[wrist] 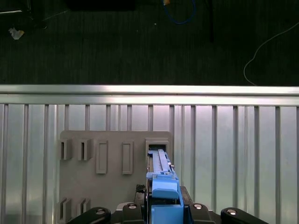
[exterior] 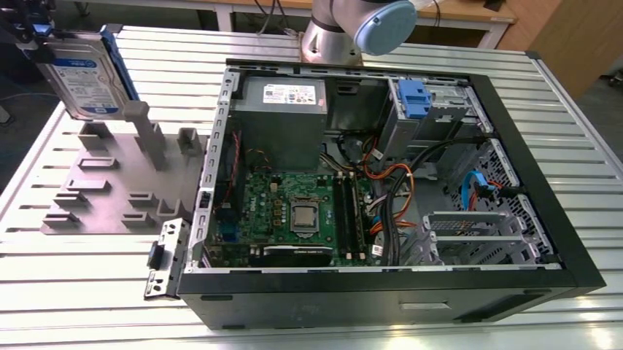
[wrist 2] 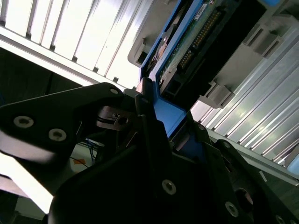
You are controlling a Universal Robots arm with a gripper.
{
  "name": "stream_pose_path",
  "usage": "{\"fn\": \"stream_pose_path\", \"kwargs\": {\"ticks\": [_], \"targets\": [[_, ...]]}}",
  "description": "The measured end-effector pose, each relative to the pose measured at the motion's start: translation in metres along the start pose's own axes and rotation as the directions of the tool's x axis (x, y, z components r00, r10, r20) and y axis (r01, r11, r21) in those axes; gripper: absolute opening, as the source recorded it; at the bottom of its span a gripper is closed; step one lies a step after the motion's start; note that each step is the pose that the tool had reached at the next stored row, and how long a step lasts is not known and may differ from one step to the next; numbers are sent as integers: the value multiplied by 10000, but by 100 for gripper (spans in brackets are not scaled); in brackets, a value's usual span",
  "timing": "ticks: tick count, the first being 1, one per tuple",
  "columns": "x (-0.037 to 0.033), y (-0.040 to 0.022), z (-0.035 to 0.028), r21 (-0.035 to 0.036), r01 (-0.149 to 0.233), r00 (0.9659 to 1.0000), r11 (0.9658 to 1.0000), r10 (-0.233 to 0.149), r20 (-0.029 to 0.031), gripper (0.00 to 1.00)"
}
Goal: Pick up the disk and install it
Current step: 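Pick up the disk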
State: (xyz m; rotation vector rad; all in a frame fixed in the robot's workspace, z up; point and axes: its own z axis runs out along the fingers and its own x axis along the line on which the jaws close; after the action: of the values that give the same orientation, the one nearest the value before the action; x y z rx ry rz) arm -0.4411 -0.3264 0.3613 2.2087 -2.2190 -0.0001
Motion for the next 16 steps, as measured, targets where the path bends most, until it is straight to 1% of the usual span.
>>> {"fn": "stream_pose_path", "kwargs": {"ticks": [8, 16], "targets": [[0, 0, -37, 0, 0, 10000, 10000, 0, 0, 36], [0, 0, -60, -1, 0, 10000, 10000, 0, 0, 36]]}}
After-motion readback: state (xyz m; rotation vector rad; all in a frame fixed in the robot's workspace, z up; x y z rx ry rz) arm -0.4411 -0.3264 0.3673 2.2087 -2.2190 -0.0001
